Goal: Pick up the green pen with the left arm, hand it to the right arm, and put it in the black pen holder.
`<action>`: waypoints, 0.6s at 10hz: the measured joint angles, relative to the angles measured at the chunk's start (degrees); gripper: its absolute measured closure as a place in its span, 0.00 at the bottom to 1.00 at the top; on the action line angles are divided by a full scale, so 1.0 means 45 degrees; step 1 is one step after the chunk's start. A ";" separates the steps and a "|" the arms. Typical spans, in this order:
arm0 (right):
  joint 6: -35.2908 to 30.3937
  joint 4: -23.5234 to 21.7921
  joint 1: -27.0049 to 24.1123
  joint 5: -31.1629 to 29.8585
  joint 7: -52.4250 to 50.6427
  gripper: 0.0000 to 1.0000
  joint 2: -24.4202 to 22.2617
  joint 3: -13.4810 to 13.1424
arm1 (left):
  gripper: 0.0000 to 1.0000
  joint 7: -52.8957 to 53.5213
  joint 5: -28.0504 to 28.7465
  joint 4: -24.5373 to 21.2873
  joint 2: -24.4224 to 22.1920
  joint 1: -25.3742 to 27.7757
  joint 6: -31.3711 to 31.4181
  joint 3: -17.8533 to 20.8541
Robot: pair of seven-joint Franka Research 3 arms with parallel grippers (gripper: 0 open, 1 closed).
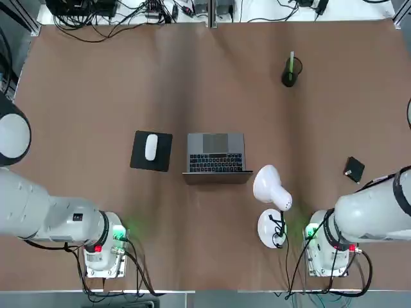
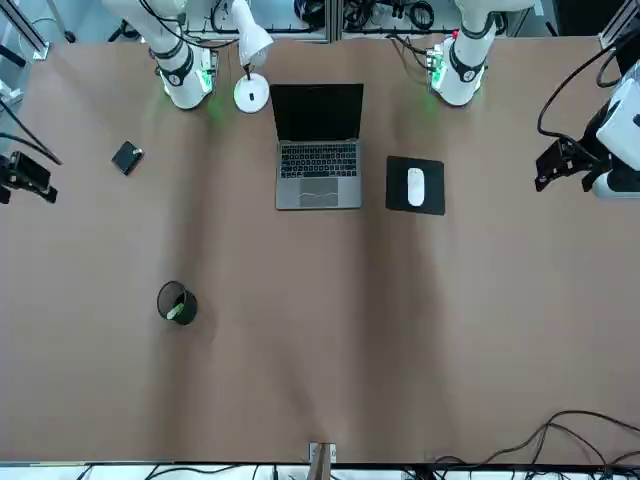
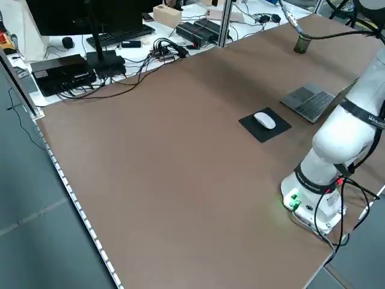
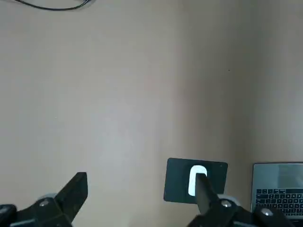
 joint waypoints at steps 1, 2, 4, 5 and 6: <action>-0.0053 0.0001 -0.0233 0.0001 -0.0010 0.00 0.0012 -0.0001 | 0.00 0.0000 0.0000 0.0001 0.0001 -0.0002 0.0000 0.0000; -0.0062 0.0001 -0.0292 0.0001 -0.0011 0.00 0.0020 0.0004 | 0.00 0.0000 0.0000 0.0001 0.0002 -0.0002 0.0000 0.0000; -0.0062 0.0001 -0.0295 -0.0004 -0.0008 0.00 0.0022 0.0046 | 0.00 0.0000 0.0000 0.0002 0.0006 -0.0006 0.0000 0.0000; -0.0061 0.0001 -0.0335 -0.0009 -0.0007 0.00 0.0025 0.0031 | 0.00 0.0000 0.0000 0.0002 0.0008 -0.0006 0.0000 0.0000; -0.0058 0.0001 -0.0413 -0.0010 -0.0006 0.00 0.0027 0.0023 | 0.00 0.0000 0.0000 0.0002 0.0009 -0.0007 0.0000 0.0000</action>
